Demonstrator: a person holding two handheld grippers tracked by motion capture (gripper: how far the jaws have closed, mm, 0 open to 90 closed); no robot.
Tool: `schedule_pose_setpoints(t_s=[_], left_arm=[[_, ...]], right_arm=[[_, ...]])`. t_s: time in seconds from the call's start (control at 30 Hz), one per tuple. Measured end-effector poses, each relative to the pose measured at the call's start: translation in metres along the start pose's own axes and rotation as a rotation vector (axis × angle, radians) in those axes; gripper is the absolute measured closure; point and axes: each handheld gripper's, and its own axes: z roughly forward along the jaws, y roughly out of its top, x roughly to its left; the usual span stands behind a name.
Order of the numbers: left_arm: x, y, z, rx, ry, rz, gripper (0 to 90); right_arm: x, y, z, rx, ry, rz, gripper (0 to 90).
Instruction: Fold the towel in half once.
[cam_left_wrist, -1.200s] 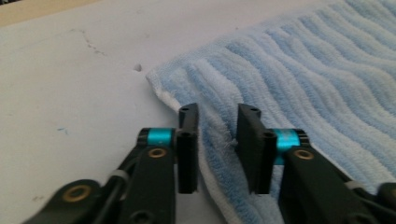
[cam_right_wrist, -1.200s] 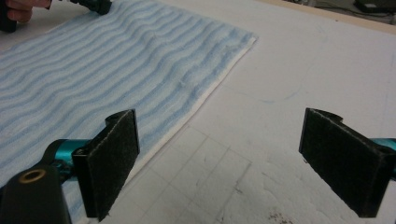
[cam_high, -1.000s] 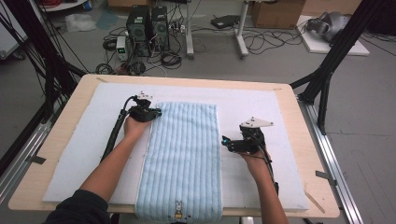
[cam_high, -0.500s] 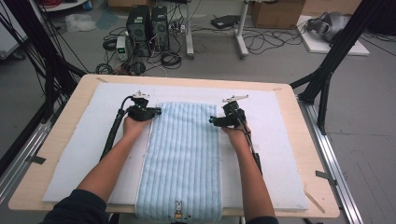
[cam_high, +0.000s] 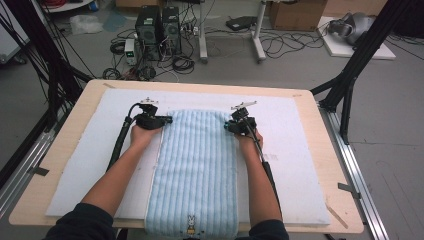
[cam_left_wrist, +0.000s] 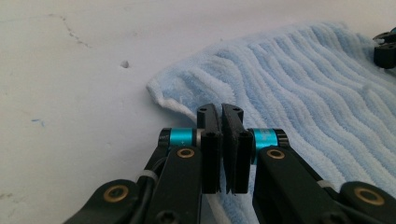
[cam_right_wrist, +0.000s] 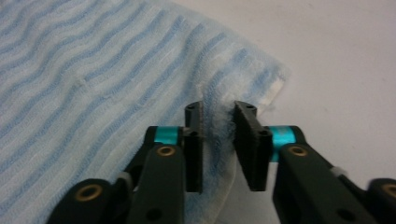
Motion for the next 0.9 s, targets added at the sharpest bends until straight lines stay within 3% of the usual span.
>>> schedule_pose_setpoints(t_s=[0.07, 0.17, 0.23, 0.33, 0.47, 0.63, 0.7, 0.83, 0.9], left_arm=[[0.0, 0.002, -0.001, -0.017, 0.005, -0.009, 86.0], [-0.001, 0.01, -0.004, -0.071, -0.012, -0.053, 86.2], [-0.002, 0.019, -0.004, -0.077, -0.01, -0.04, 86.2], [-0.005, 0.032, -0.005, -0.121, -0.014, -0.041, 86.1], [-0.003, 0.033, -0.007, -0.138, -0.026, -0.043, 86.0], [-0.007, 0.027, -0.014, -0.158, -0.046, -0.015, 86.0], [-0.008, 0.024, -0.018, -0.141, -0.06, -0.008, 86.0], [-0.013, 0.017, -0.029, -0.166, -0.07, -0.004, 85.9], [-0.016, 0.012, -0.033, -0.156, -0.067, 0.01, 86.0]], right_arm=[[0.003, 0.002, 0.001, 0.002, -0.019, -0.023, 86.6], [0.001, 0.003, 0.0, -0.015, -0.057, -0.003, 86.8], [-0.004, 0.004, -0.002, -0.044, -0.061, 0.024, 86.7], [-0.012, 0.008, -0.011, -0.136, -0.059, 0.051, 86.6], [-0.014, 0.014, -0.02, -0.18, -0.044, 0.065, 86.6], [-0.009, 0.013, -0.022, -0.154, -0.039, 0.075, 86.5], [-0.004, 0.013, -0.026, -0.158, -0.042, 0.064, 86.5], [0.002, 0.012, -0.035, -0.149, -0.021, 0.044, 86.3], [0.005, 0.009, -0.04, -0.158, -0.005, 0.044, 86.3]])
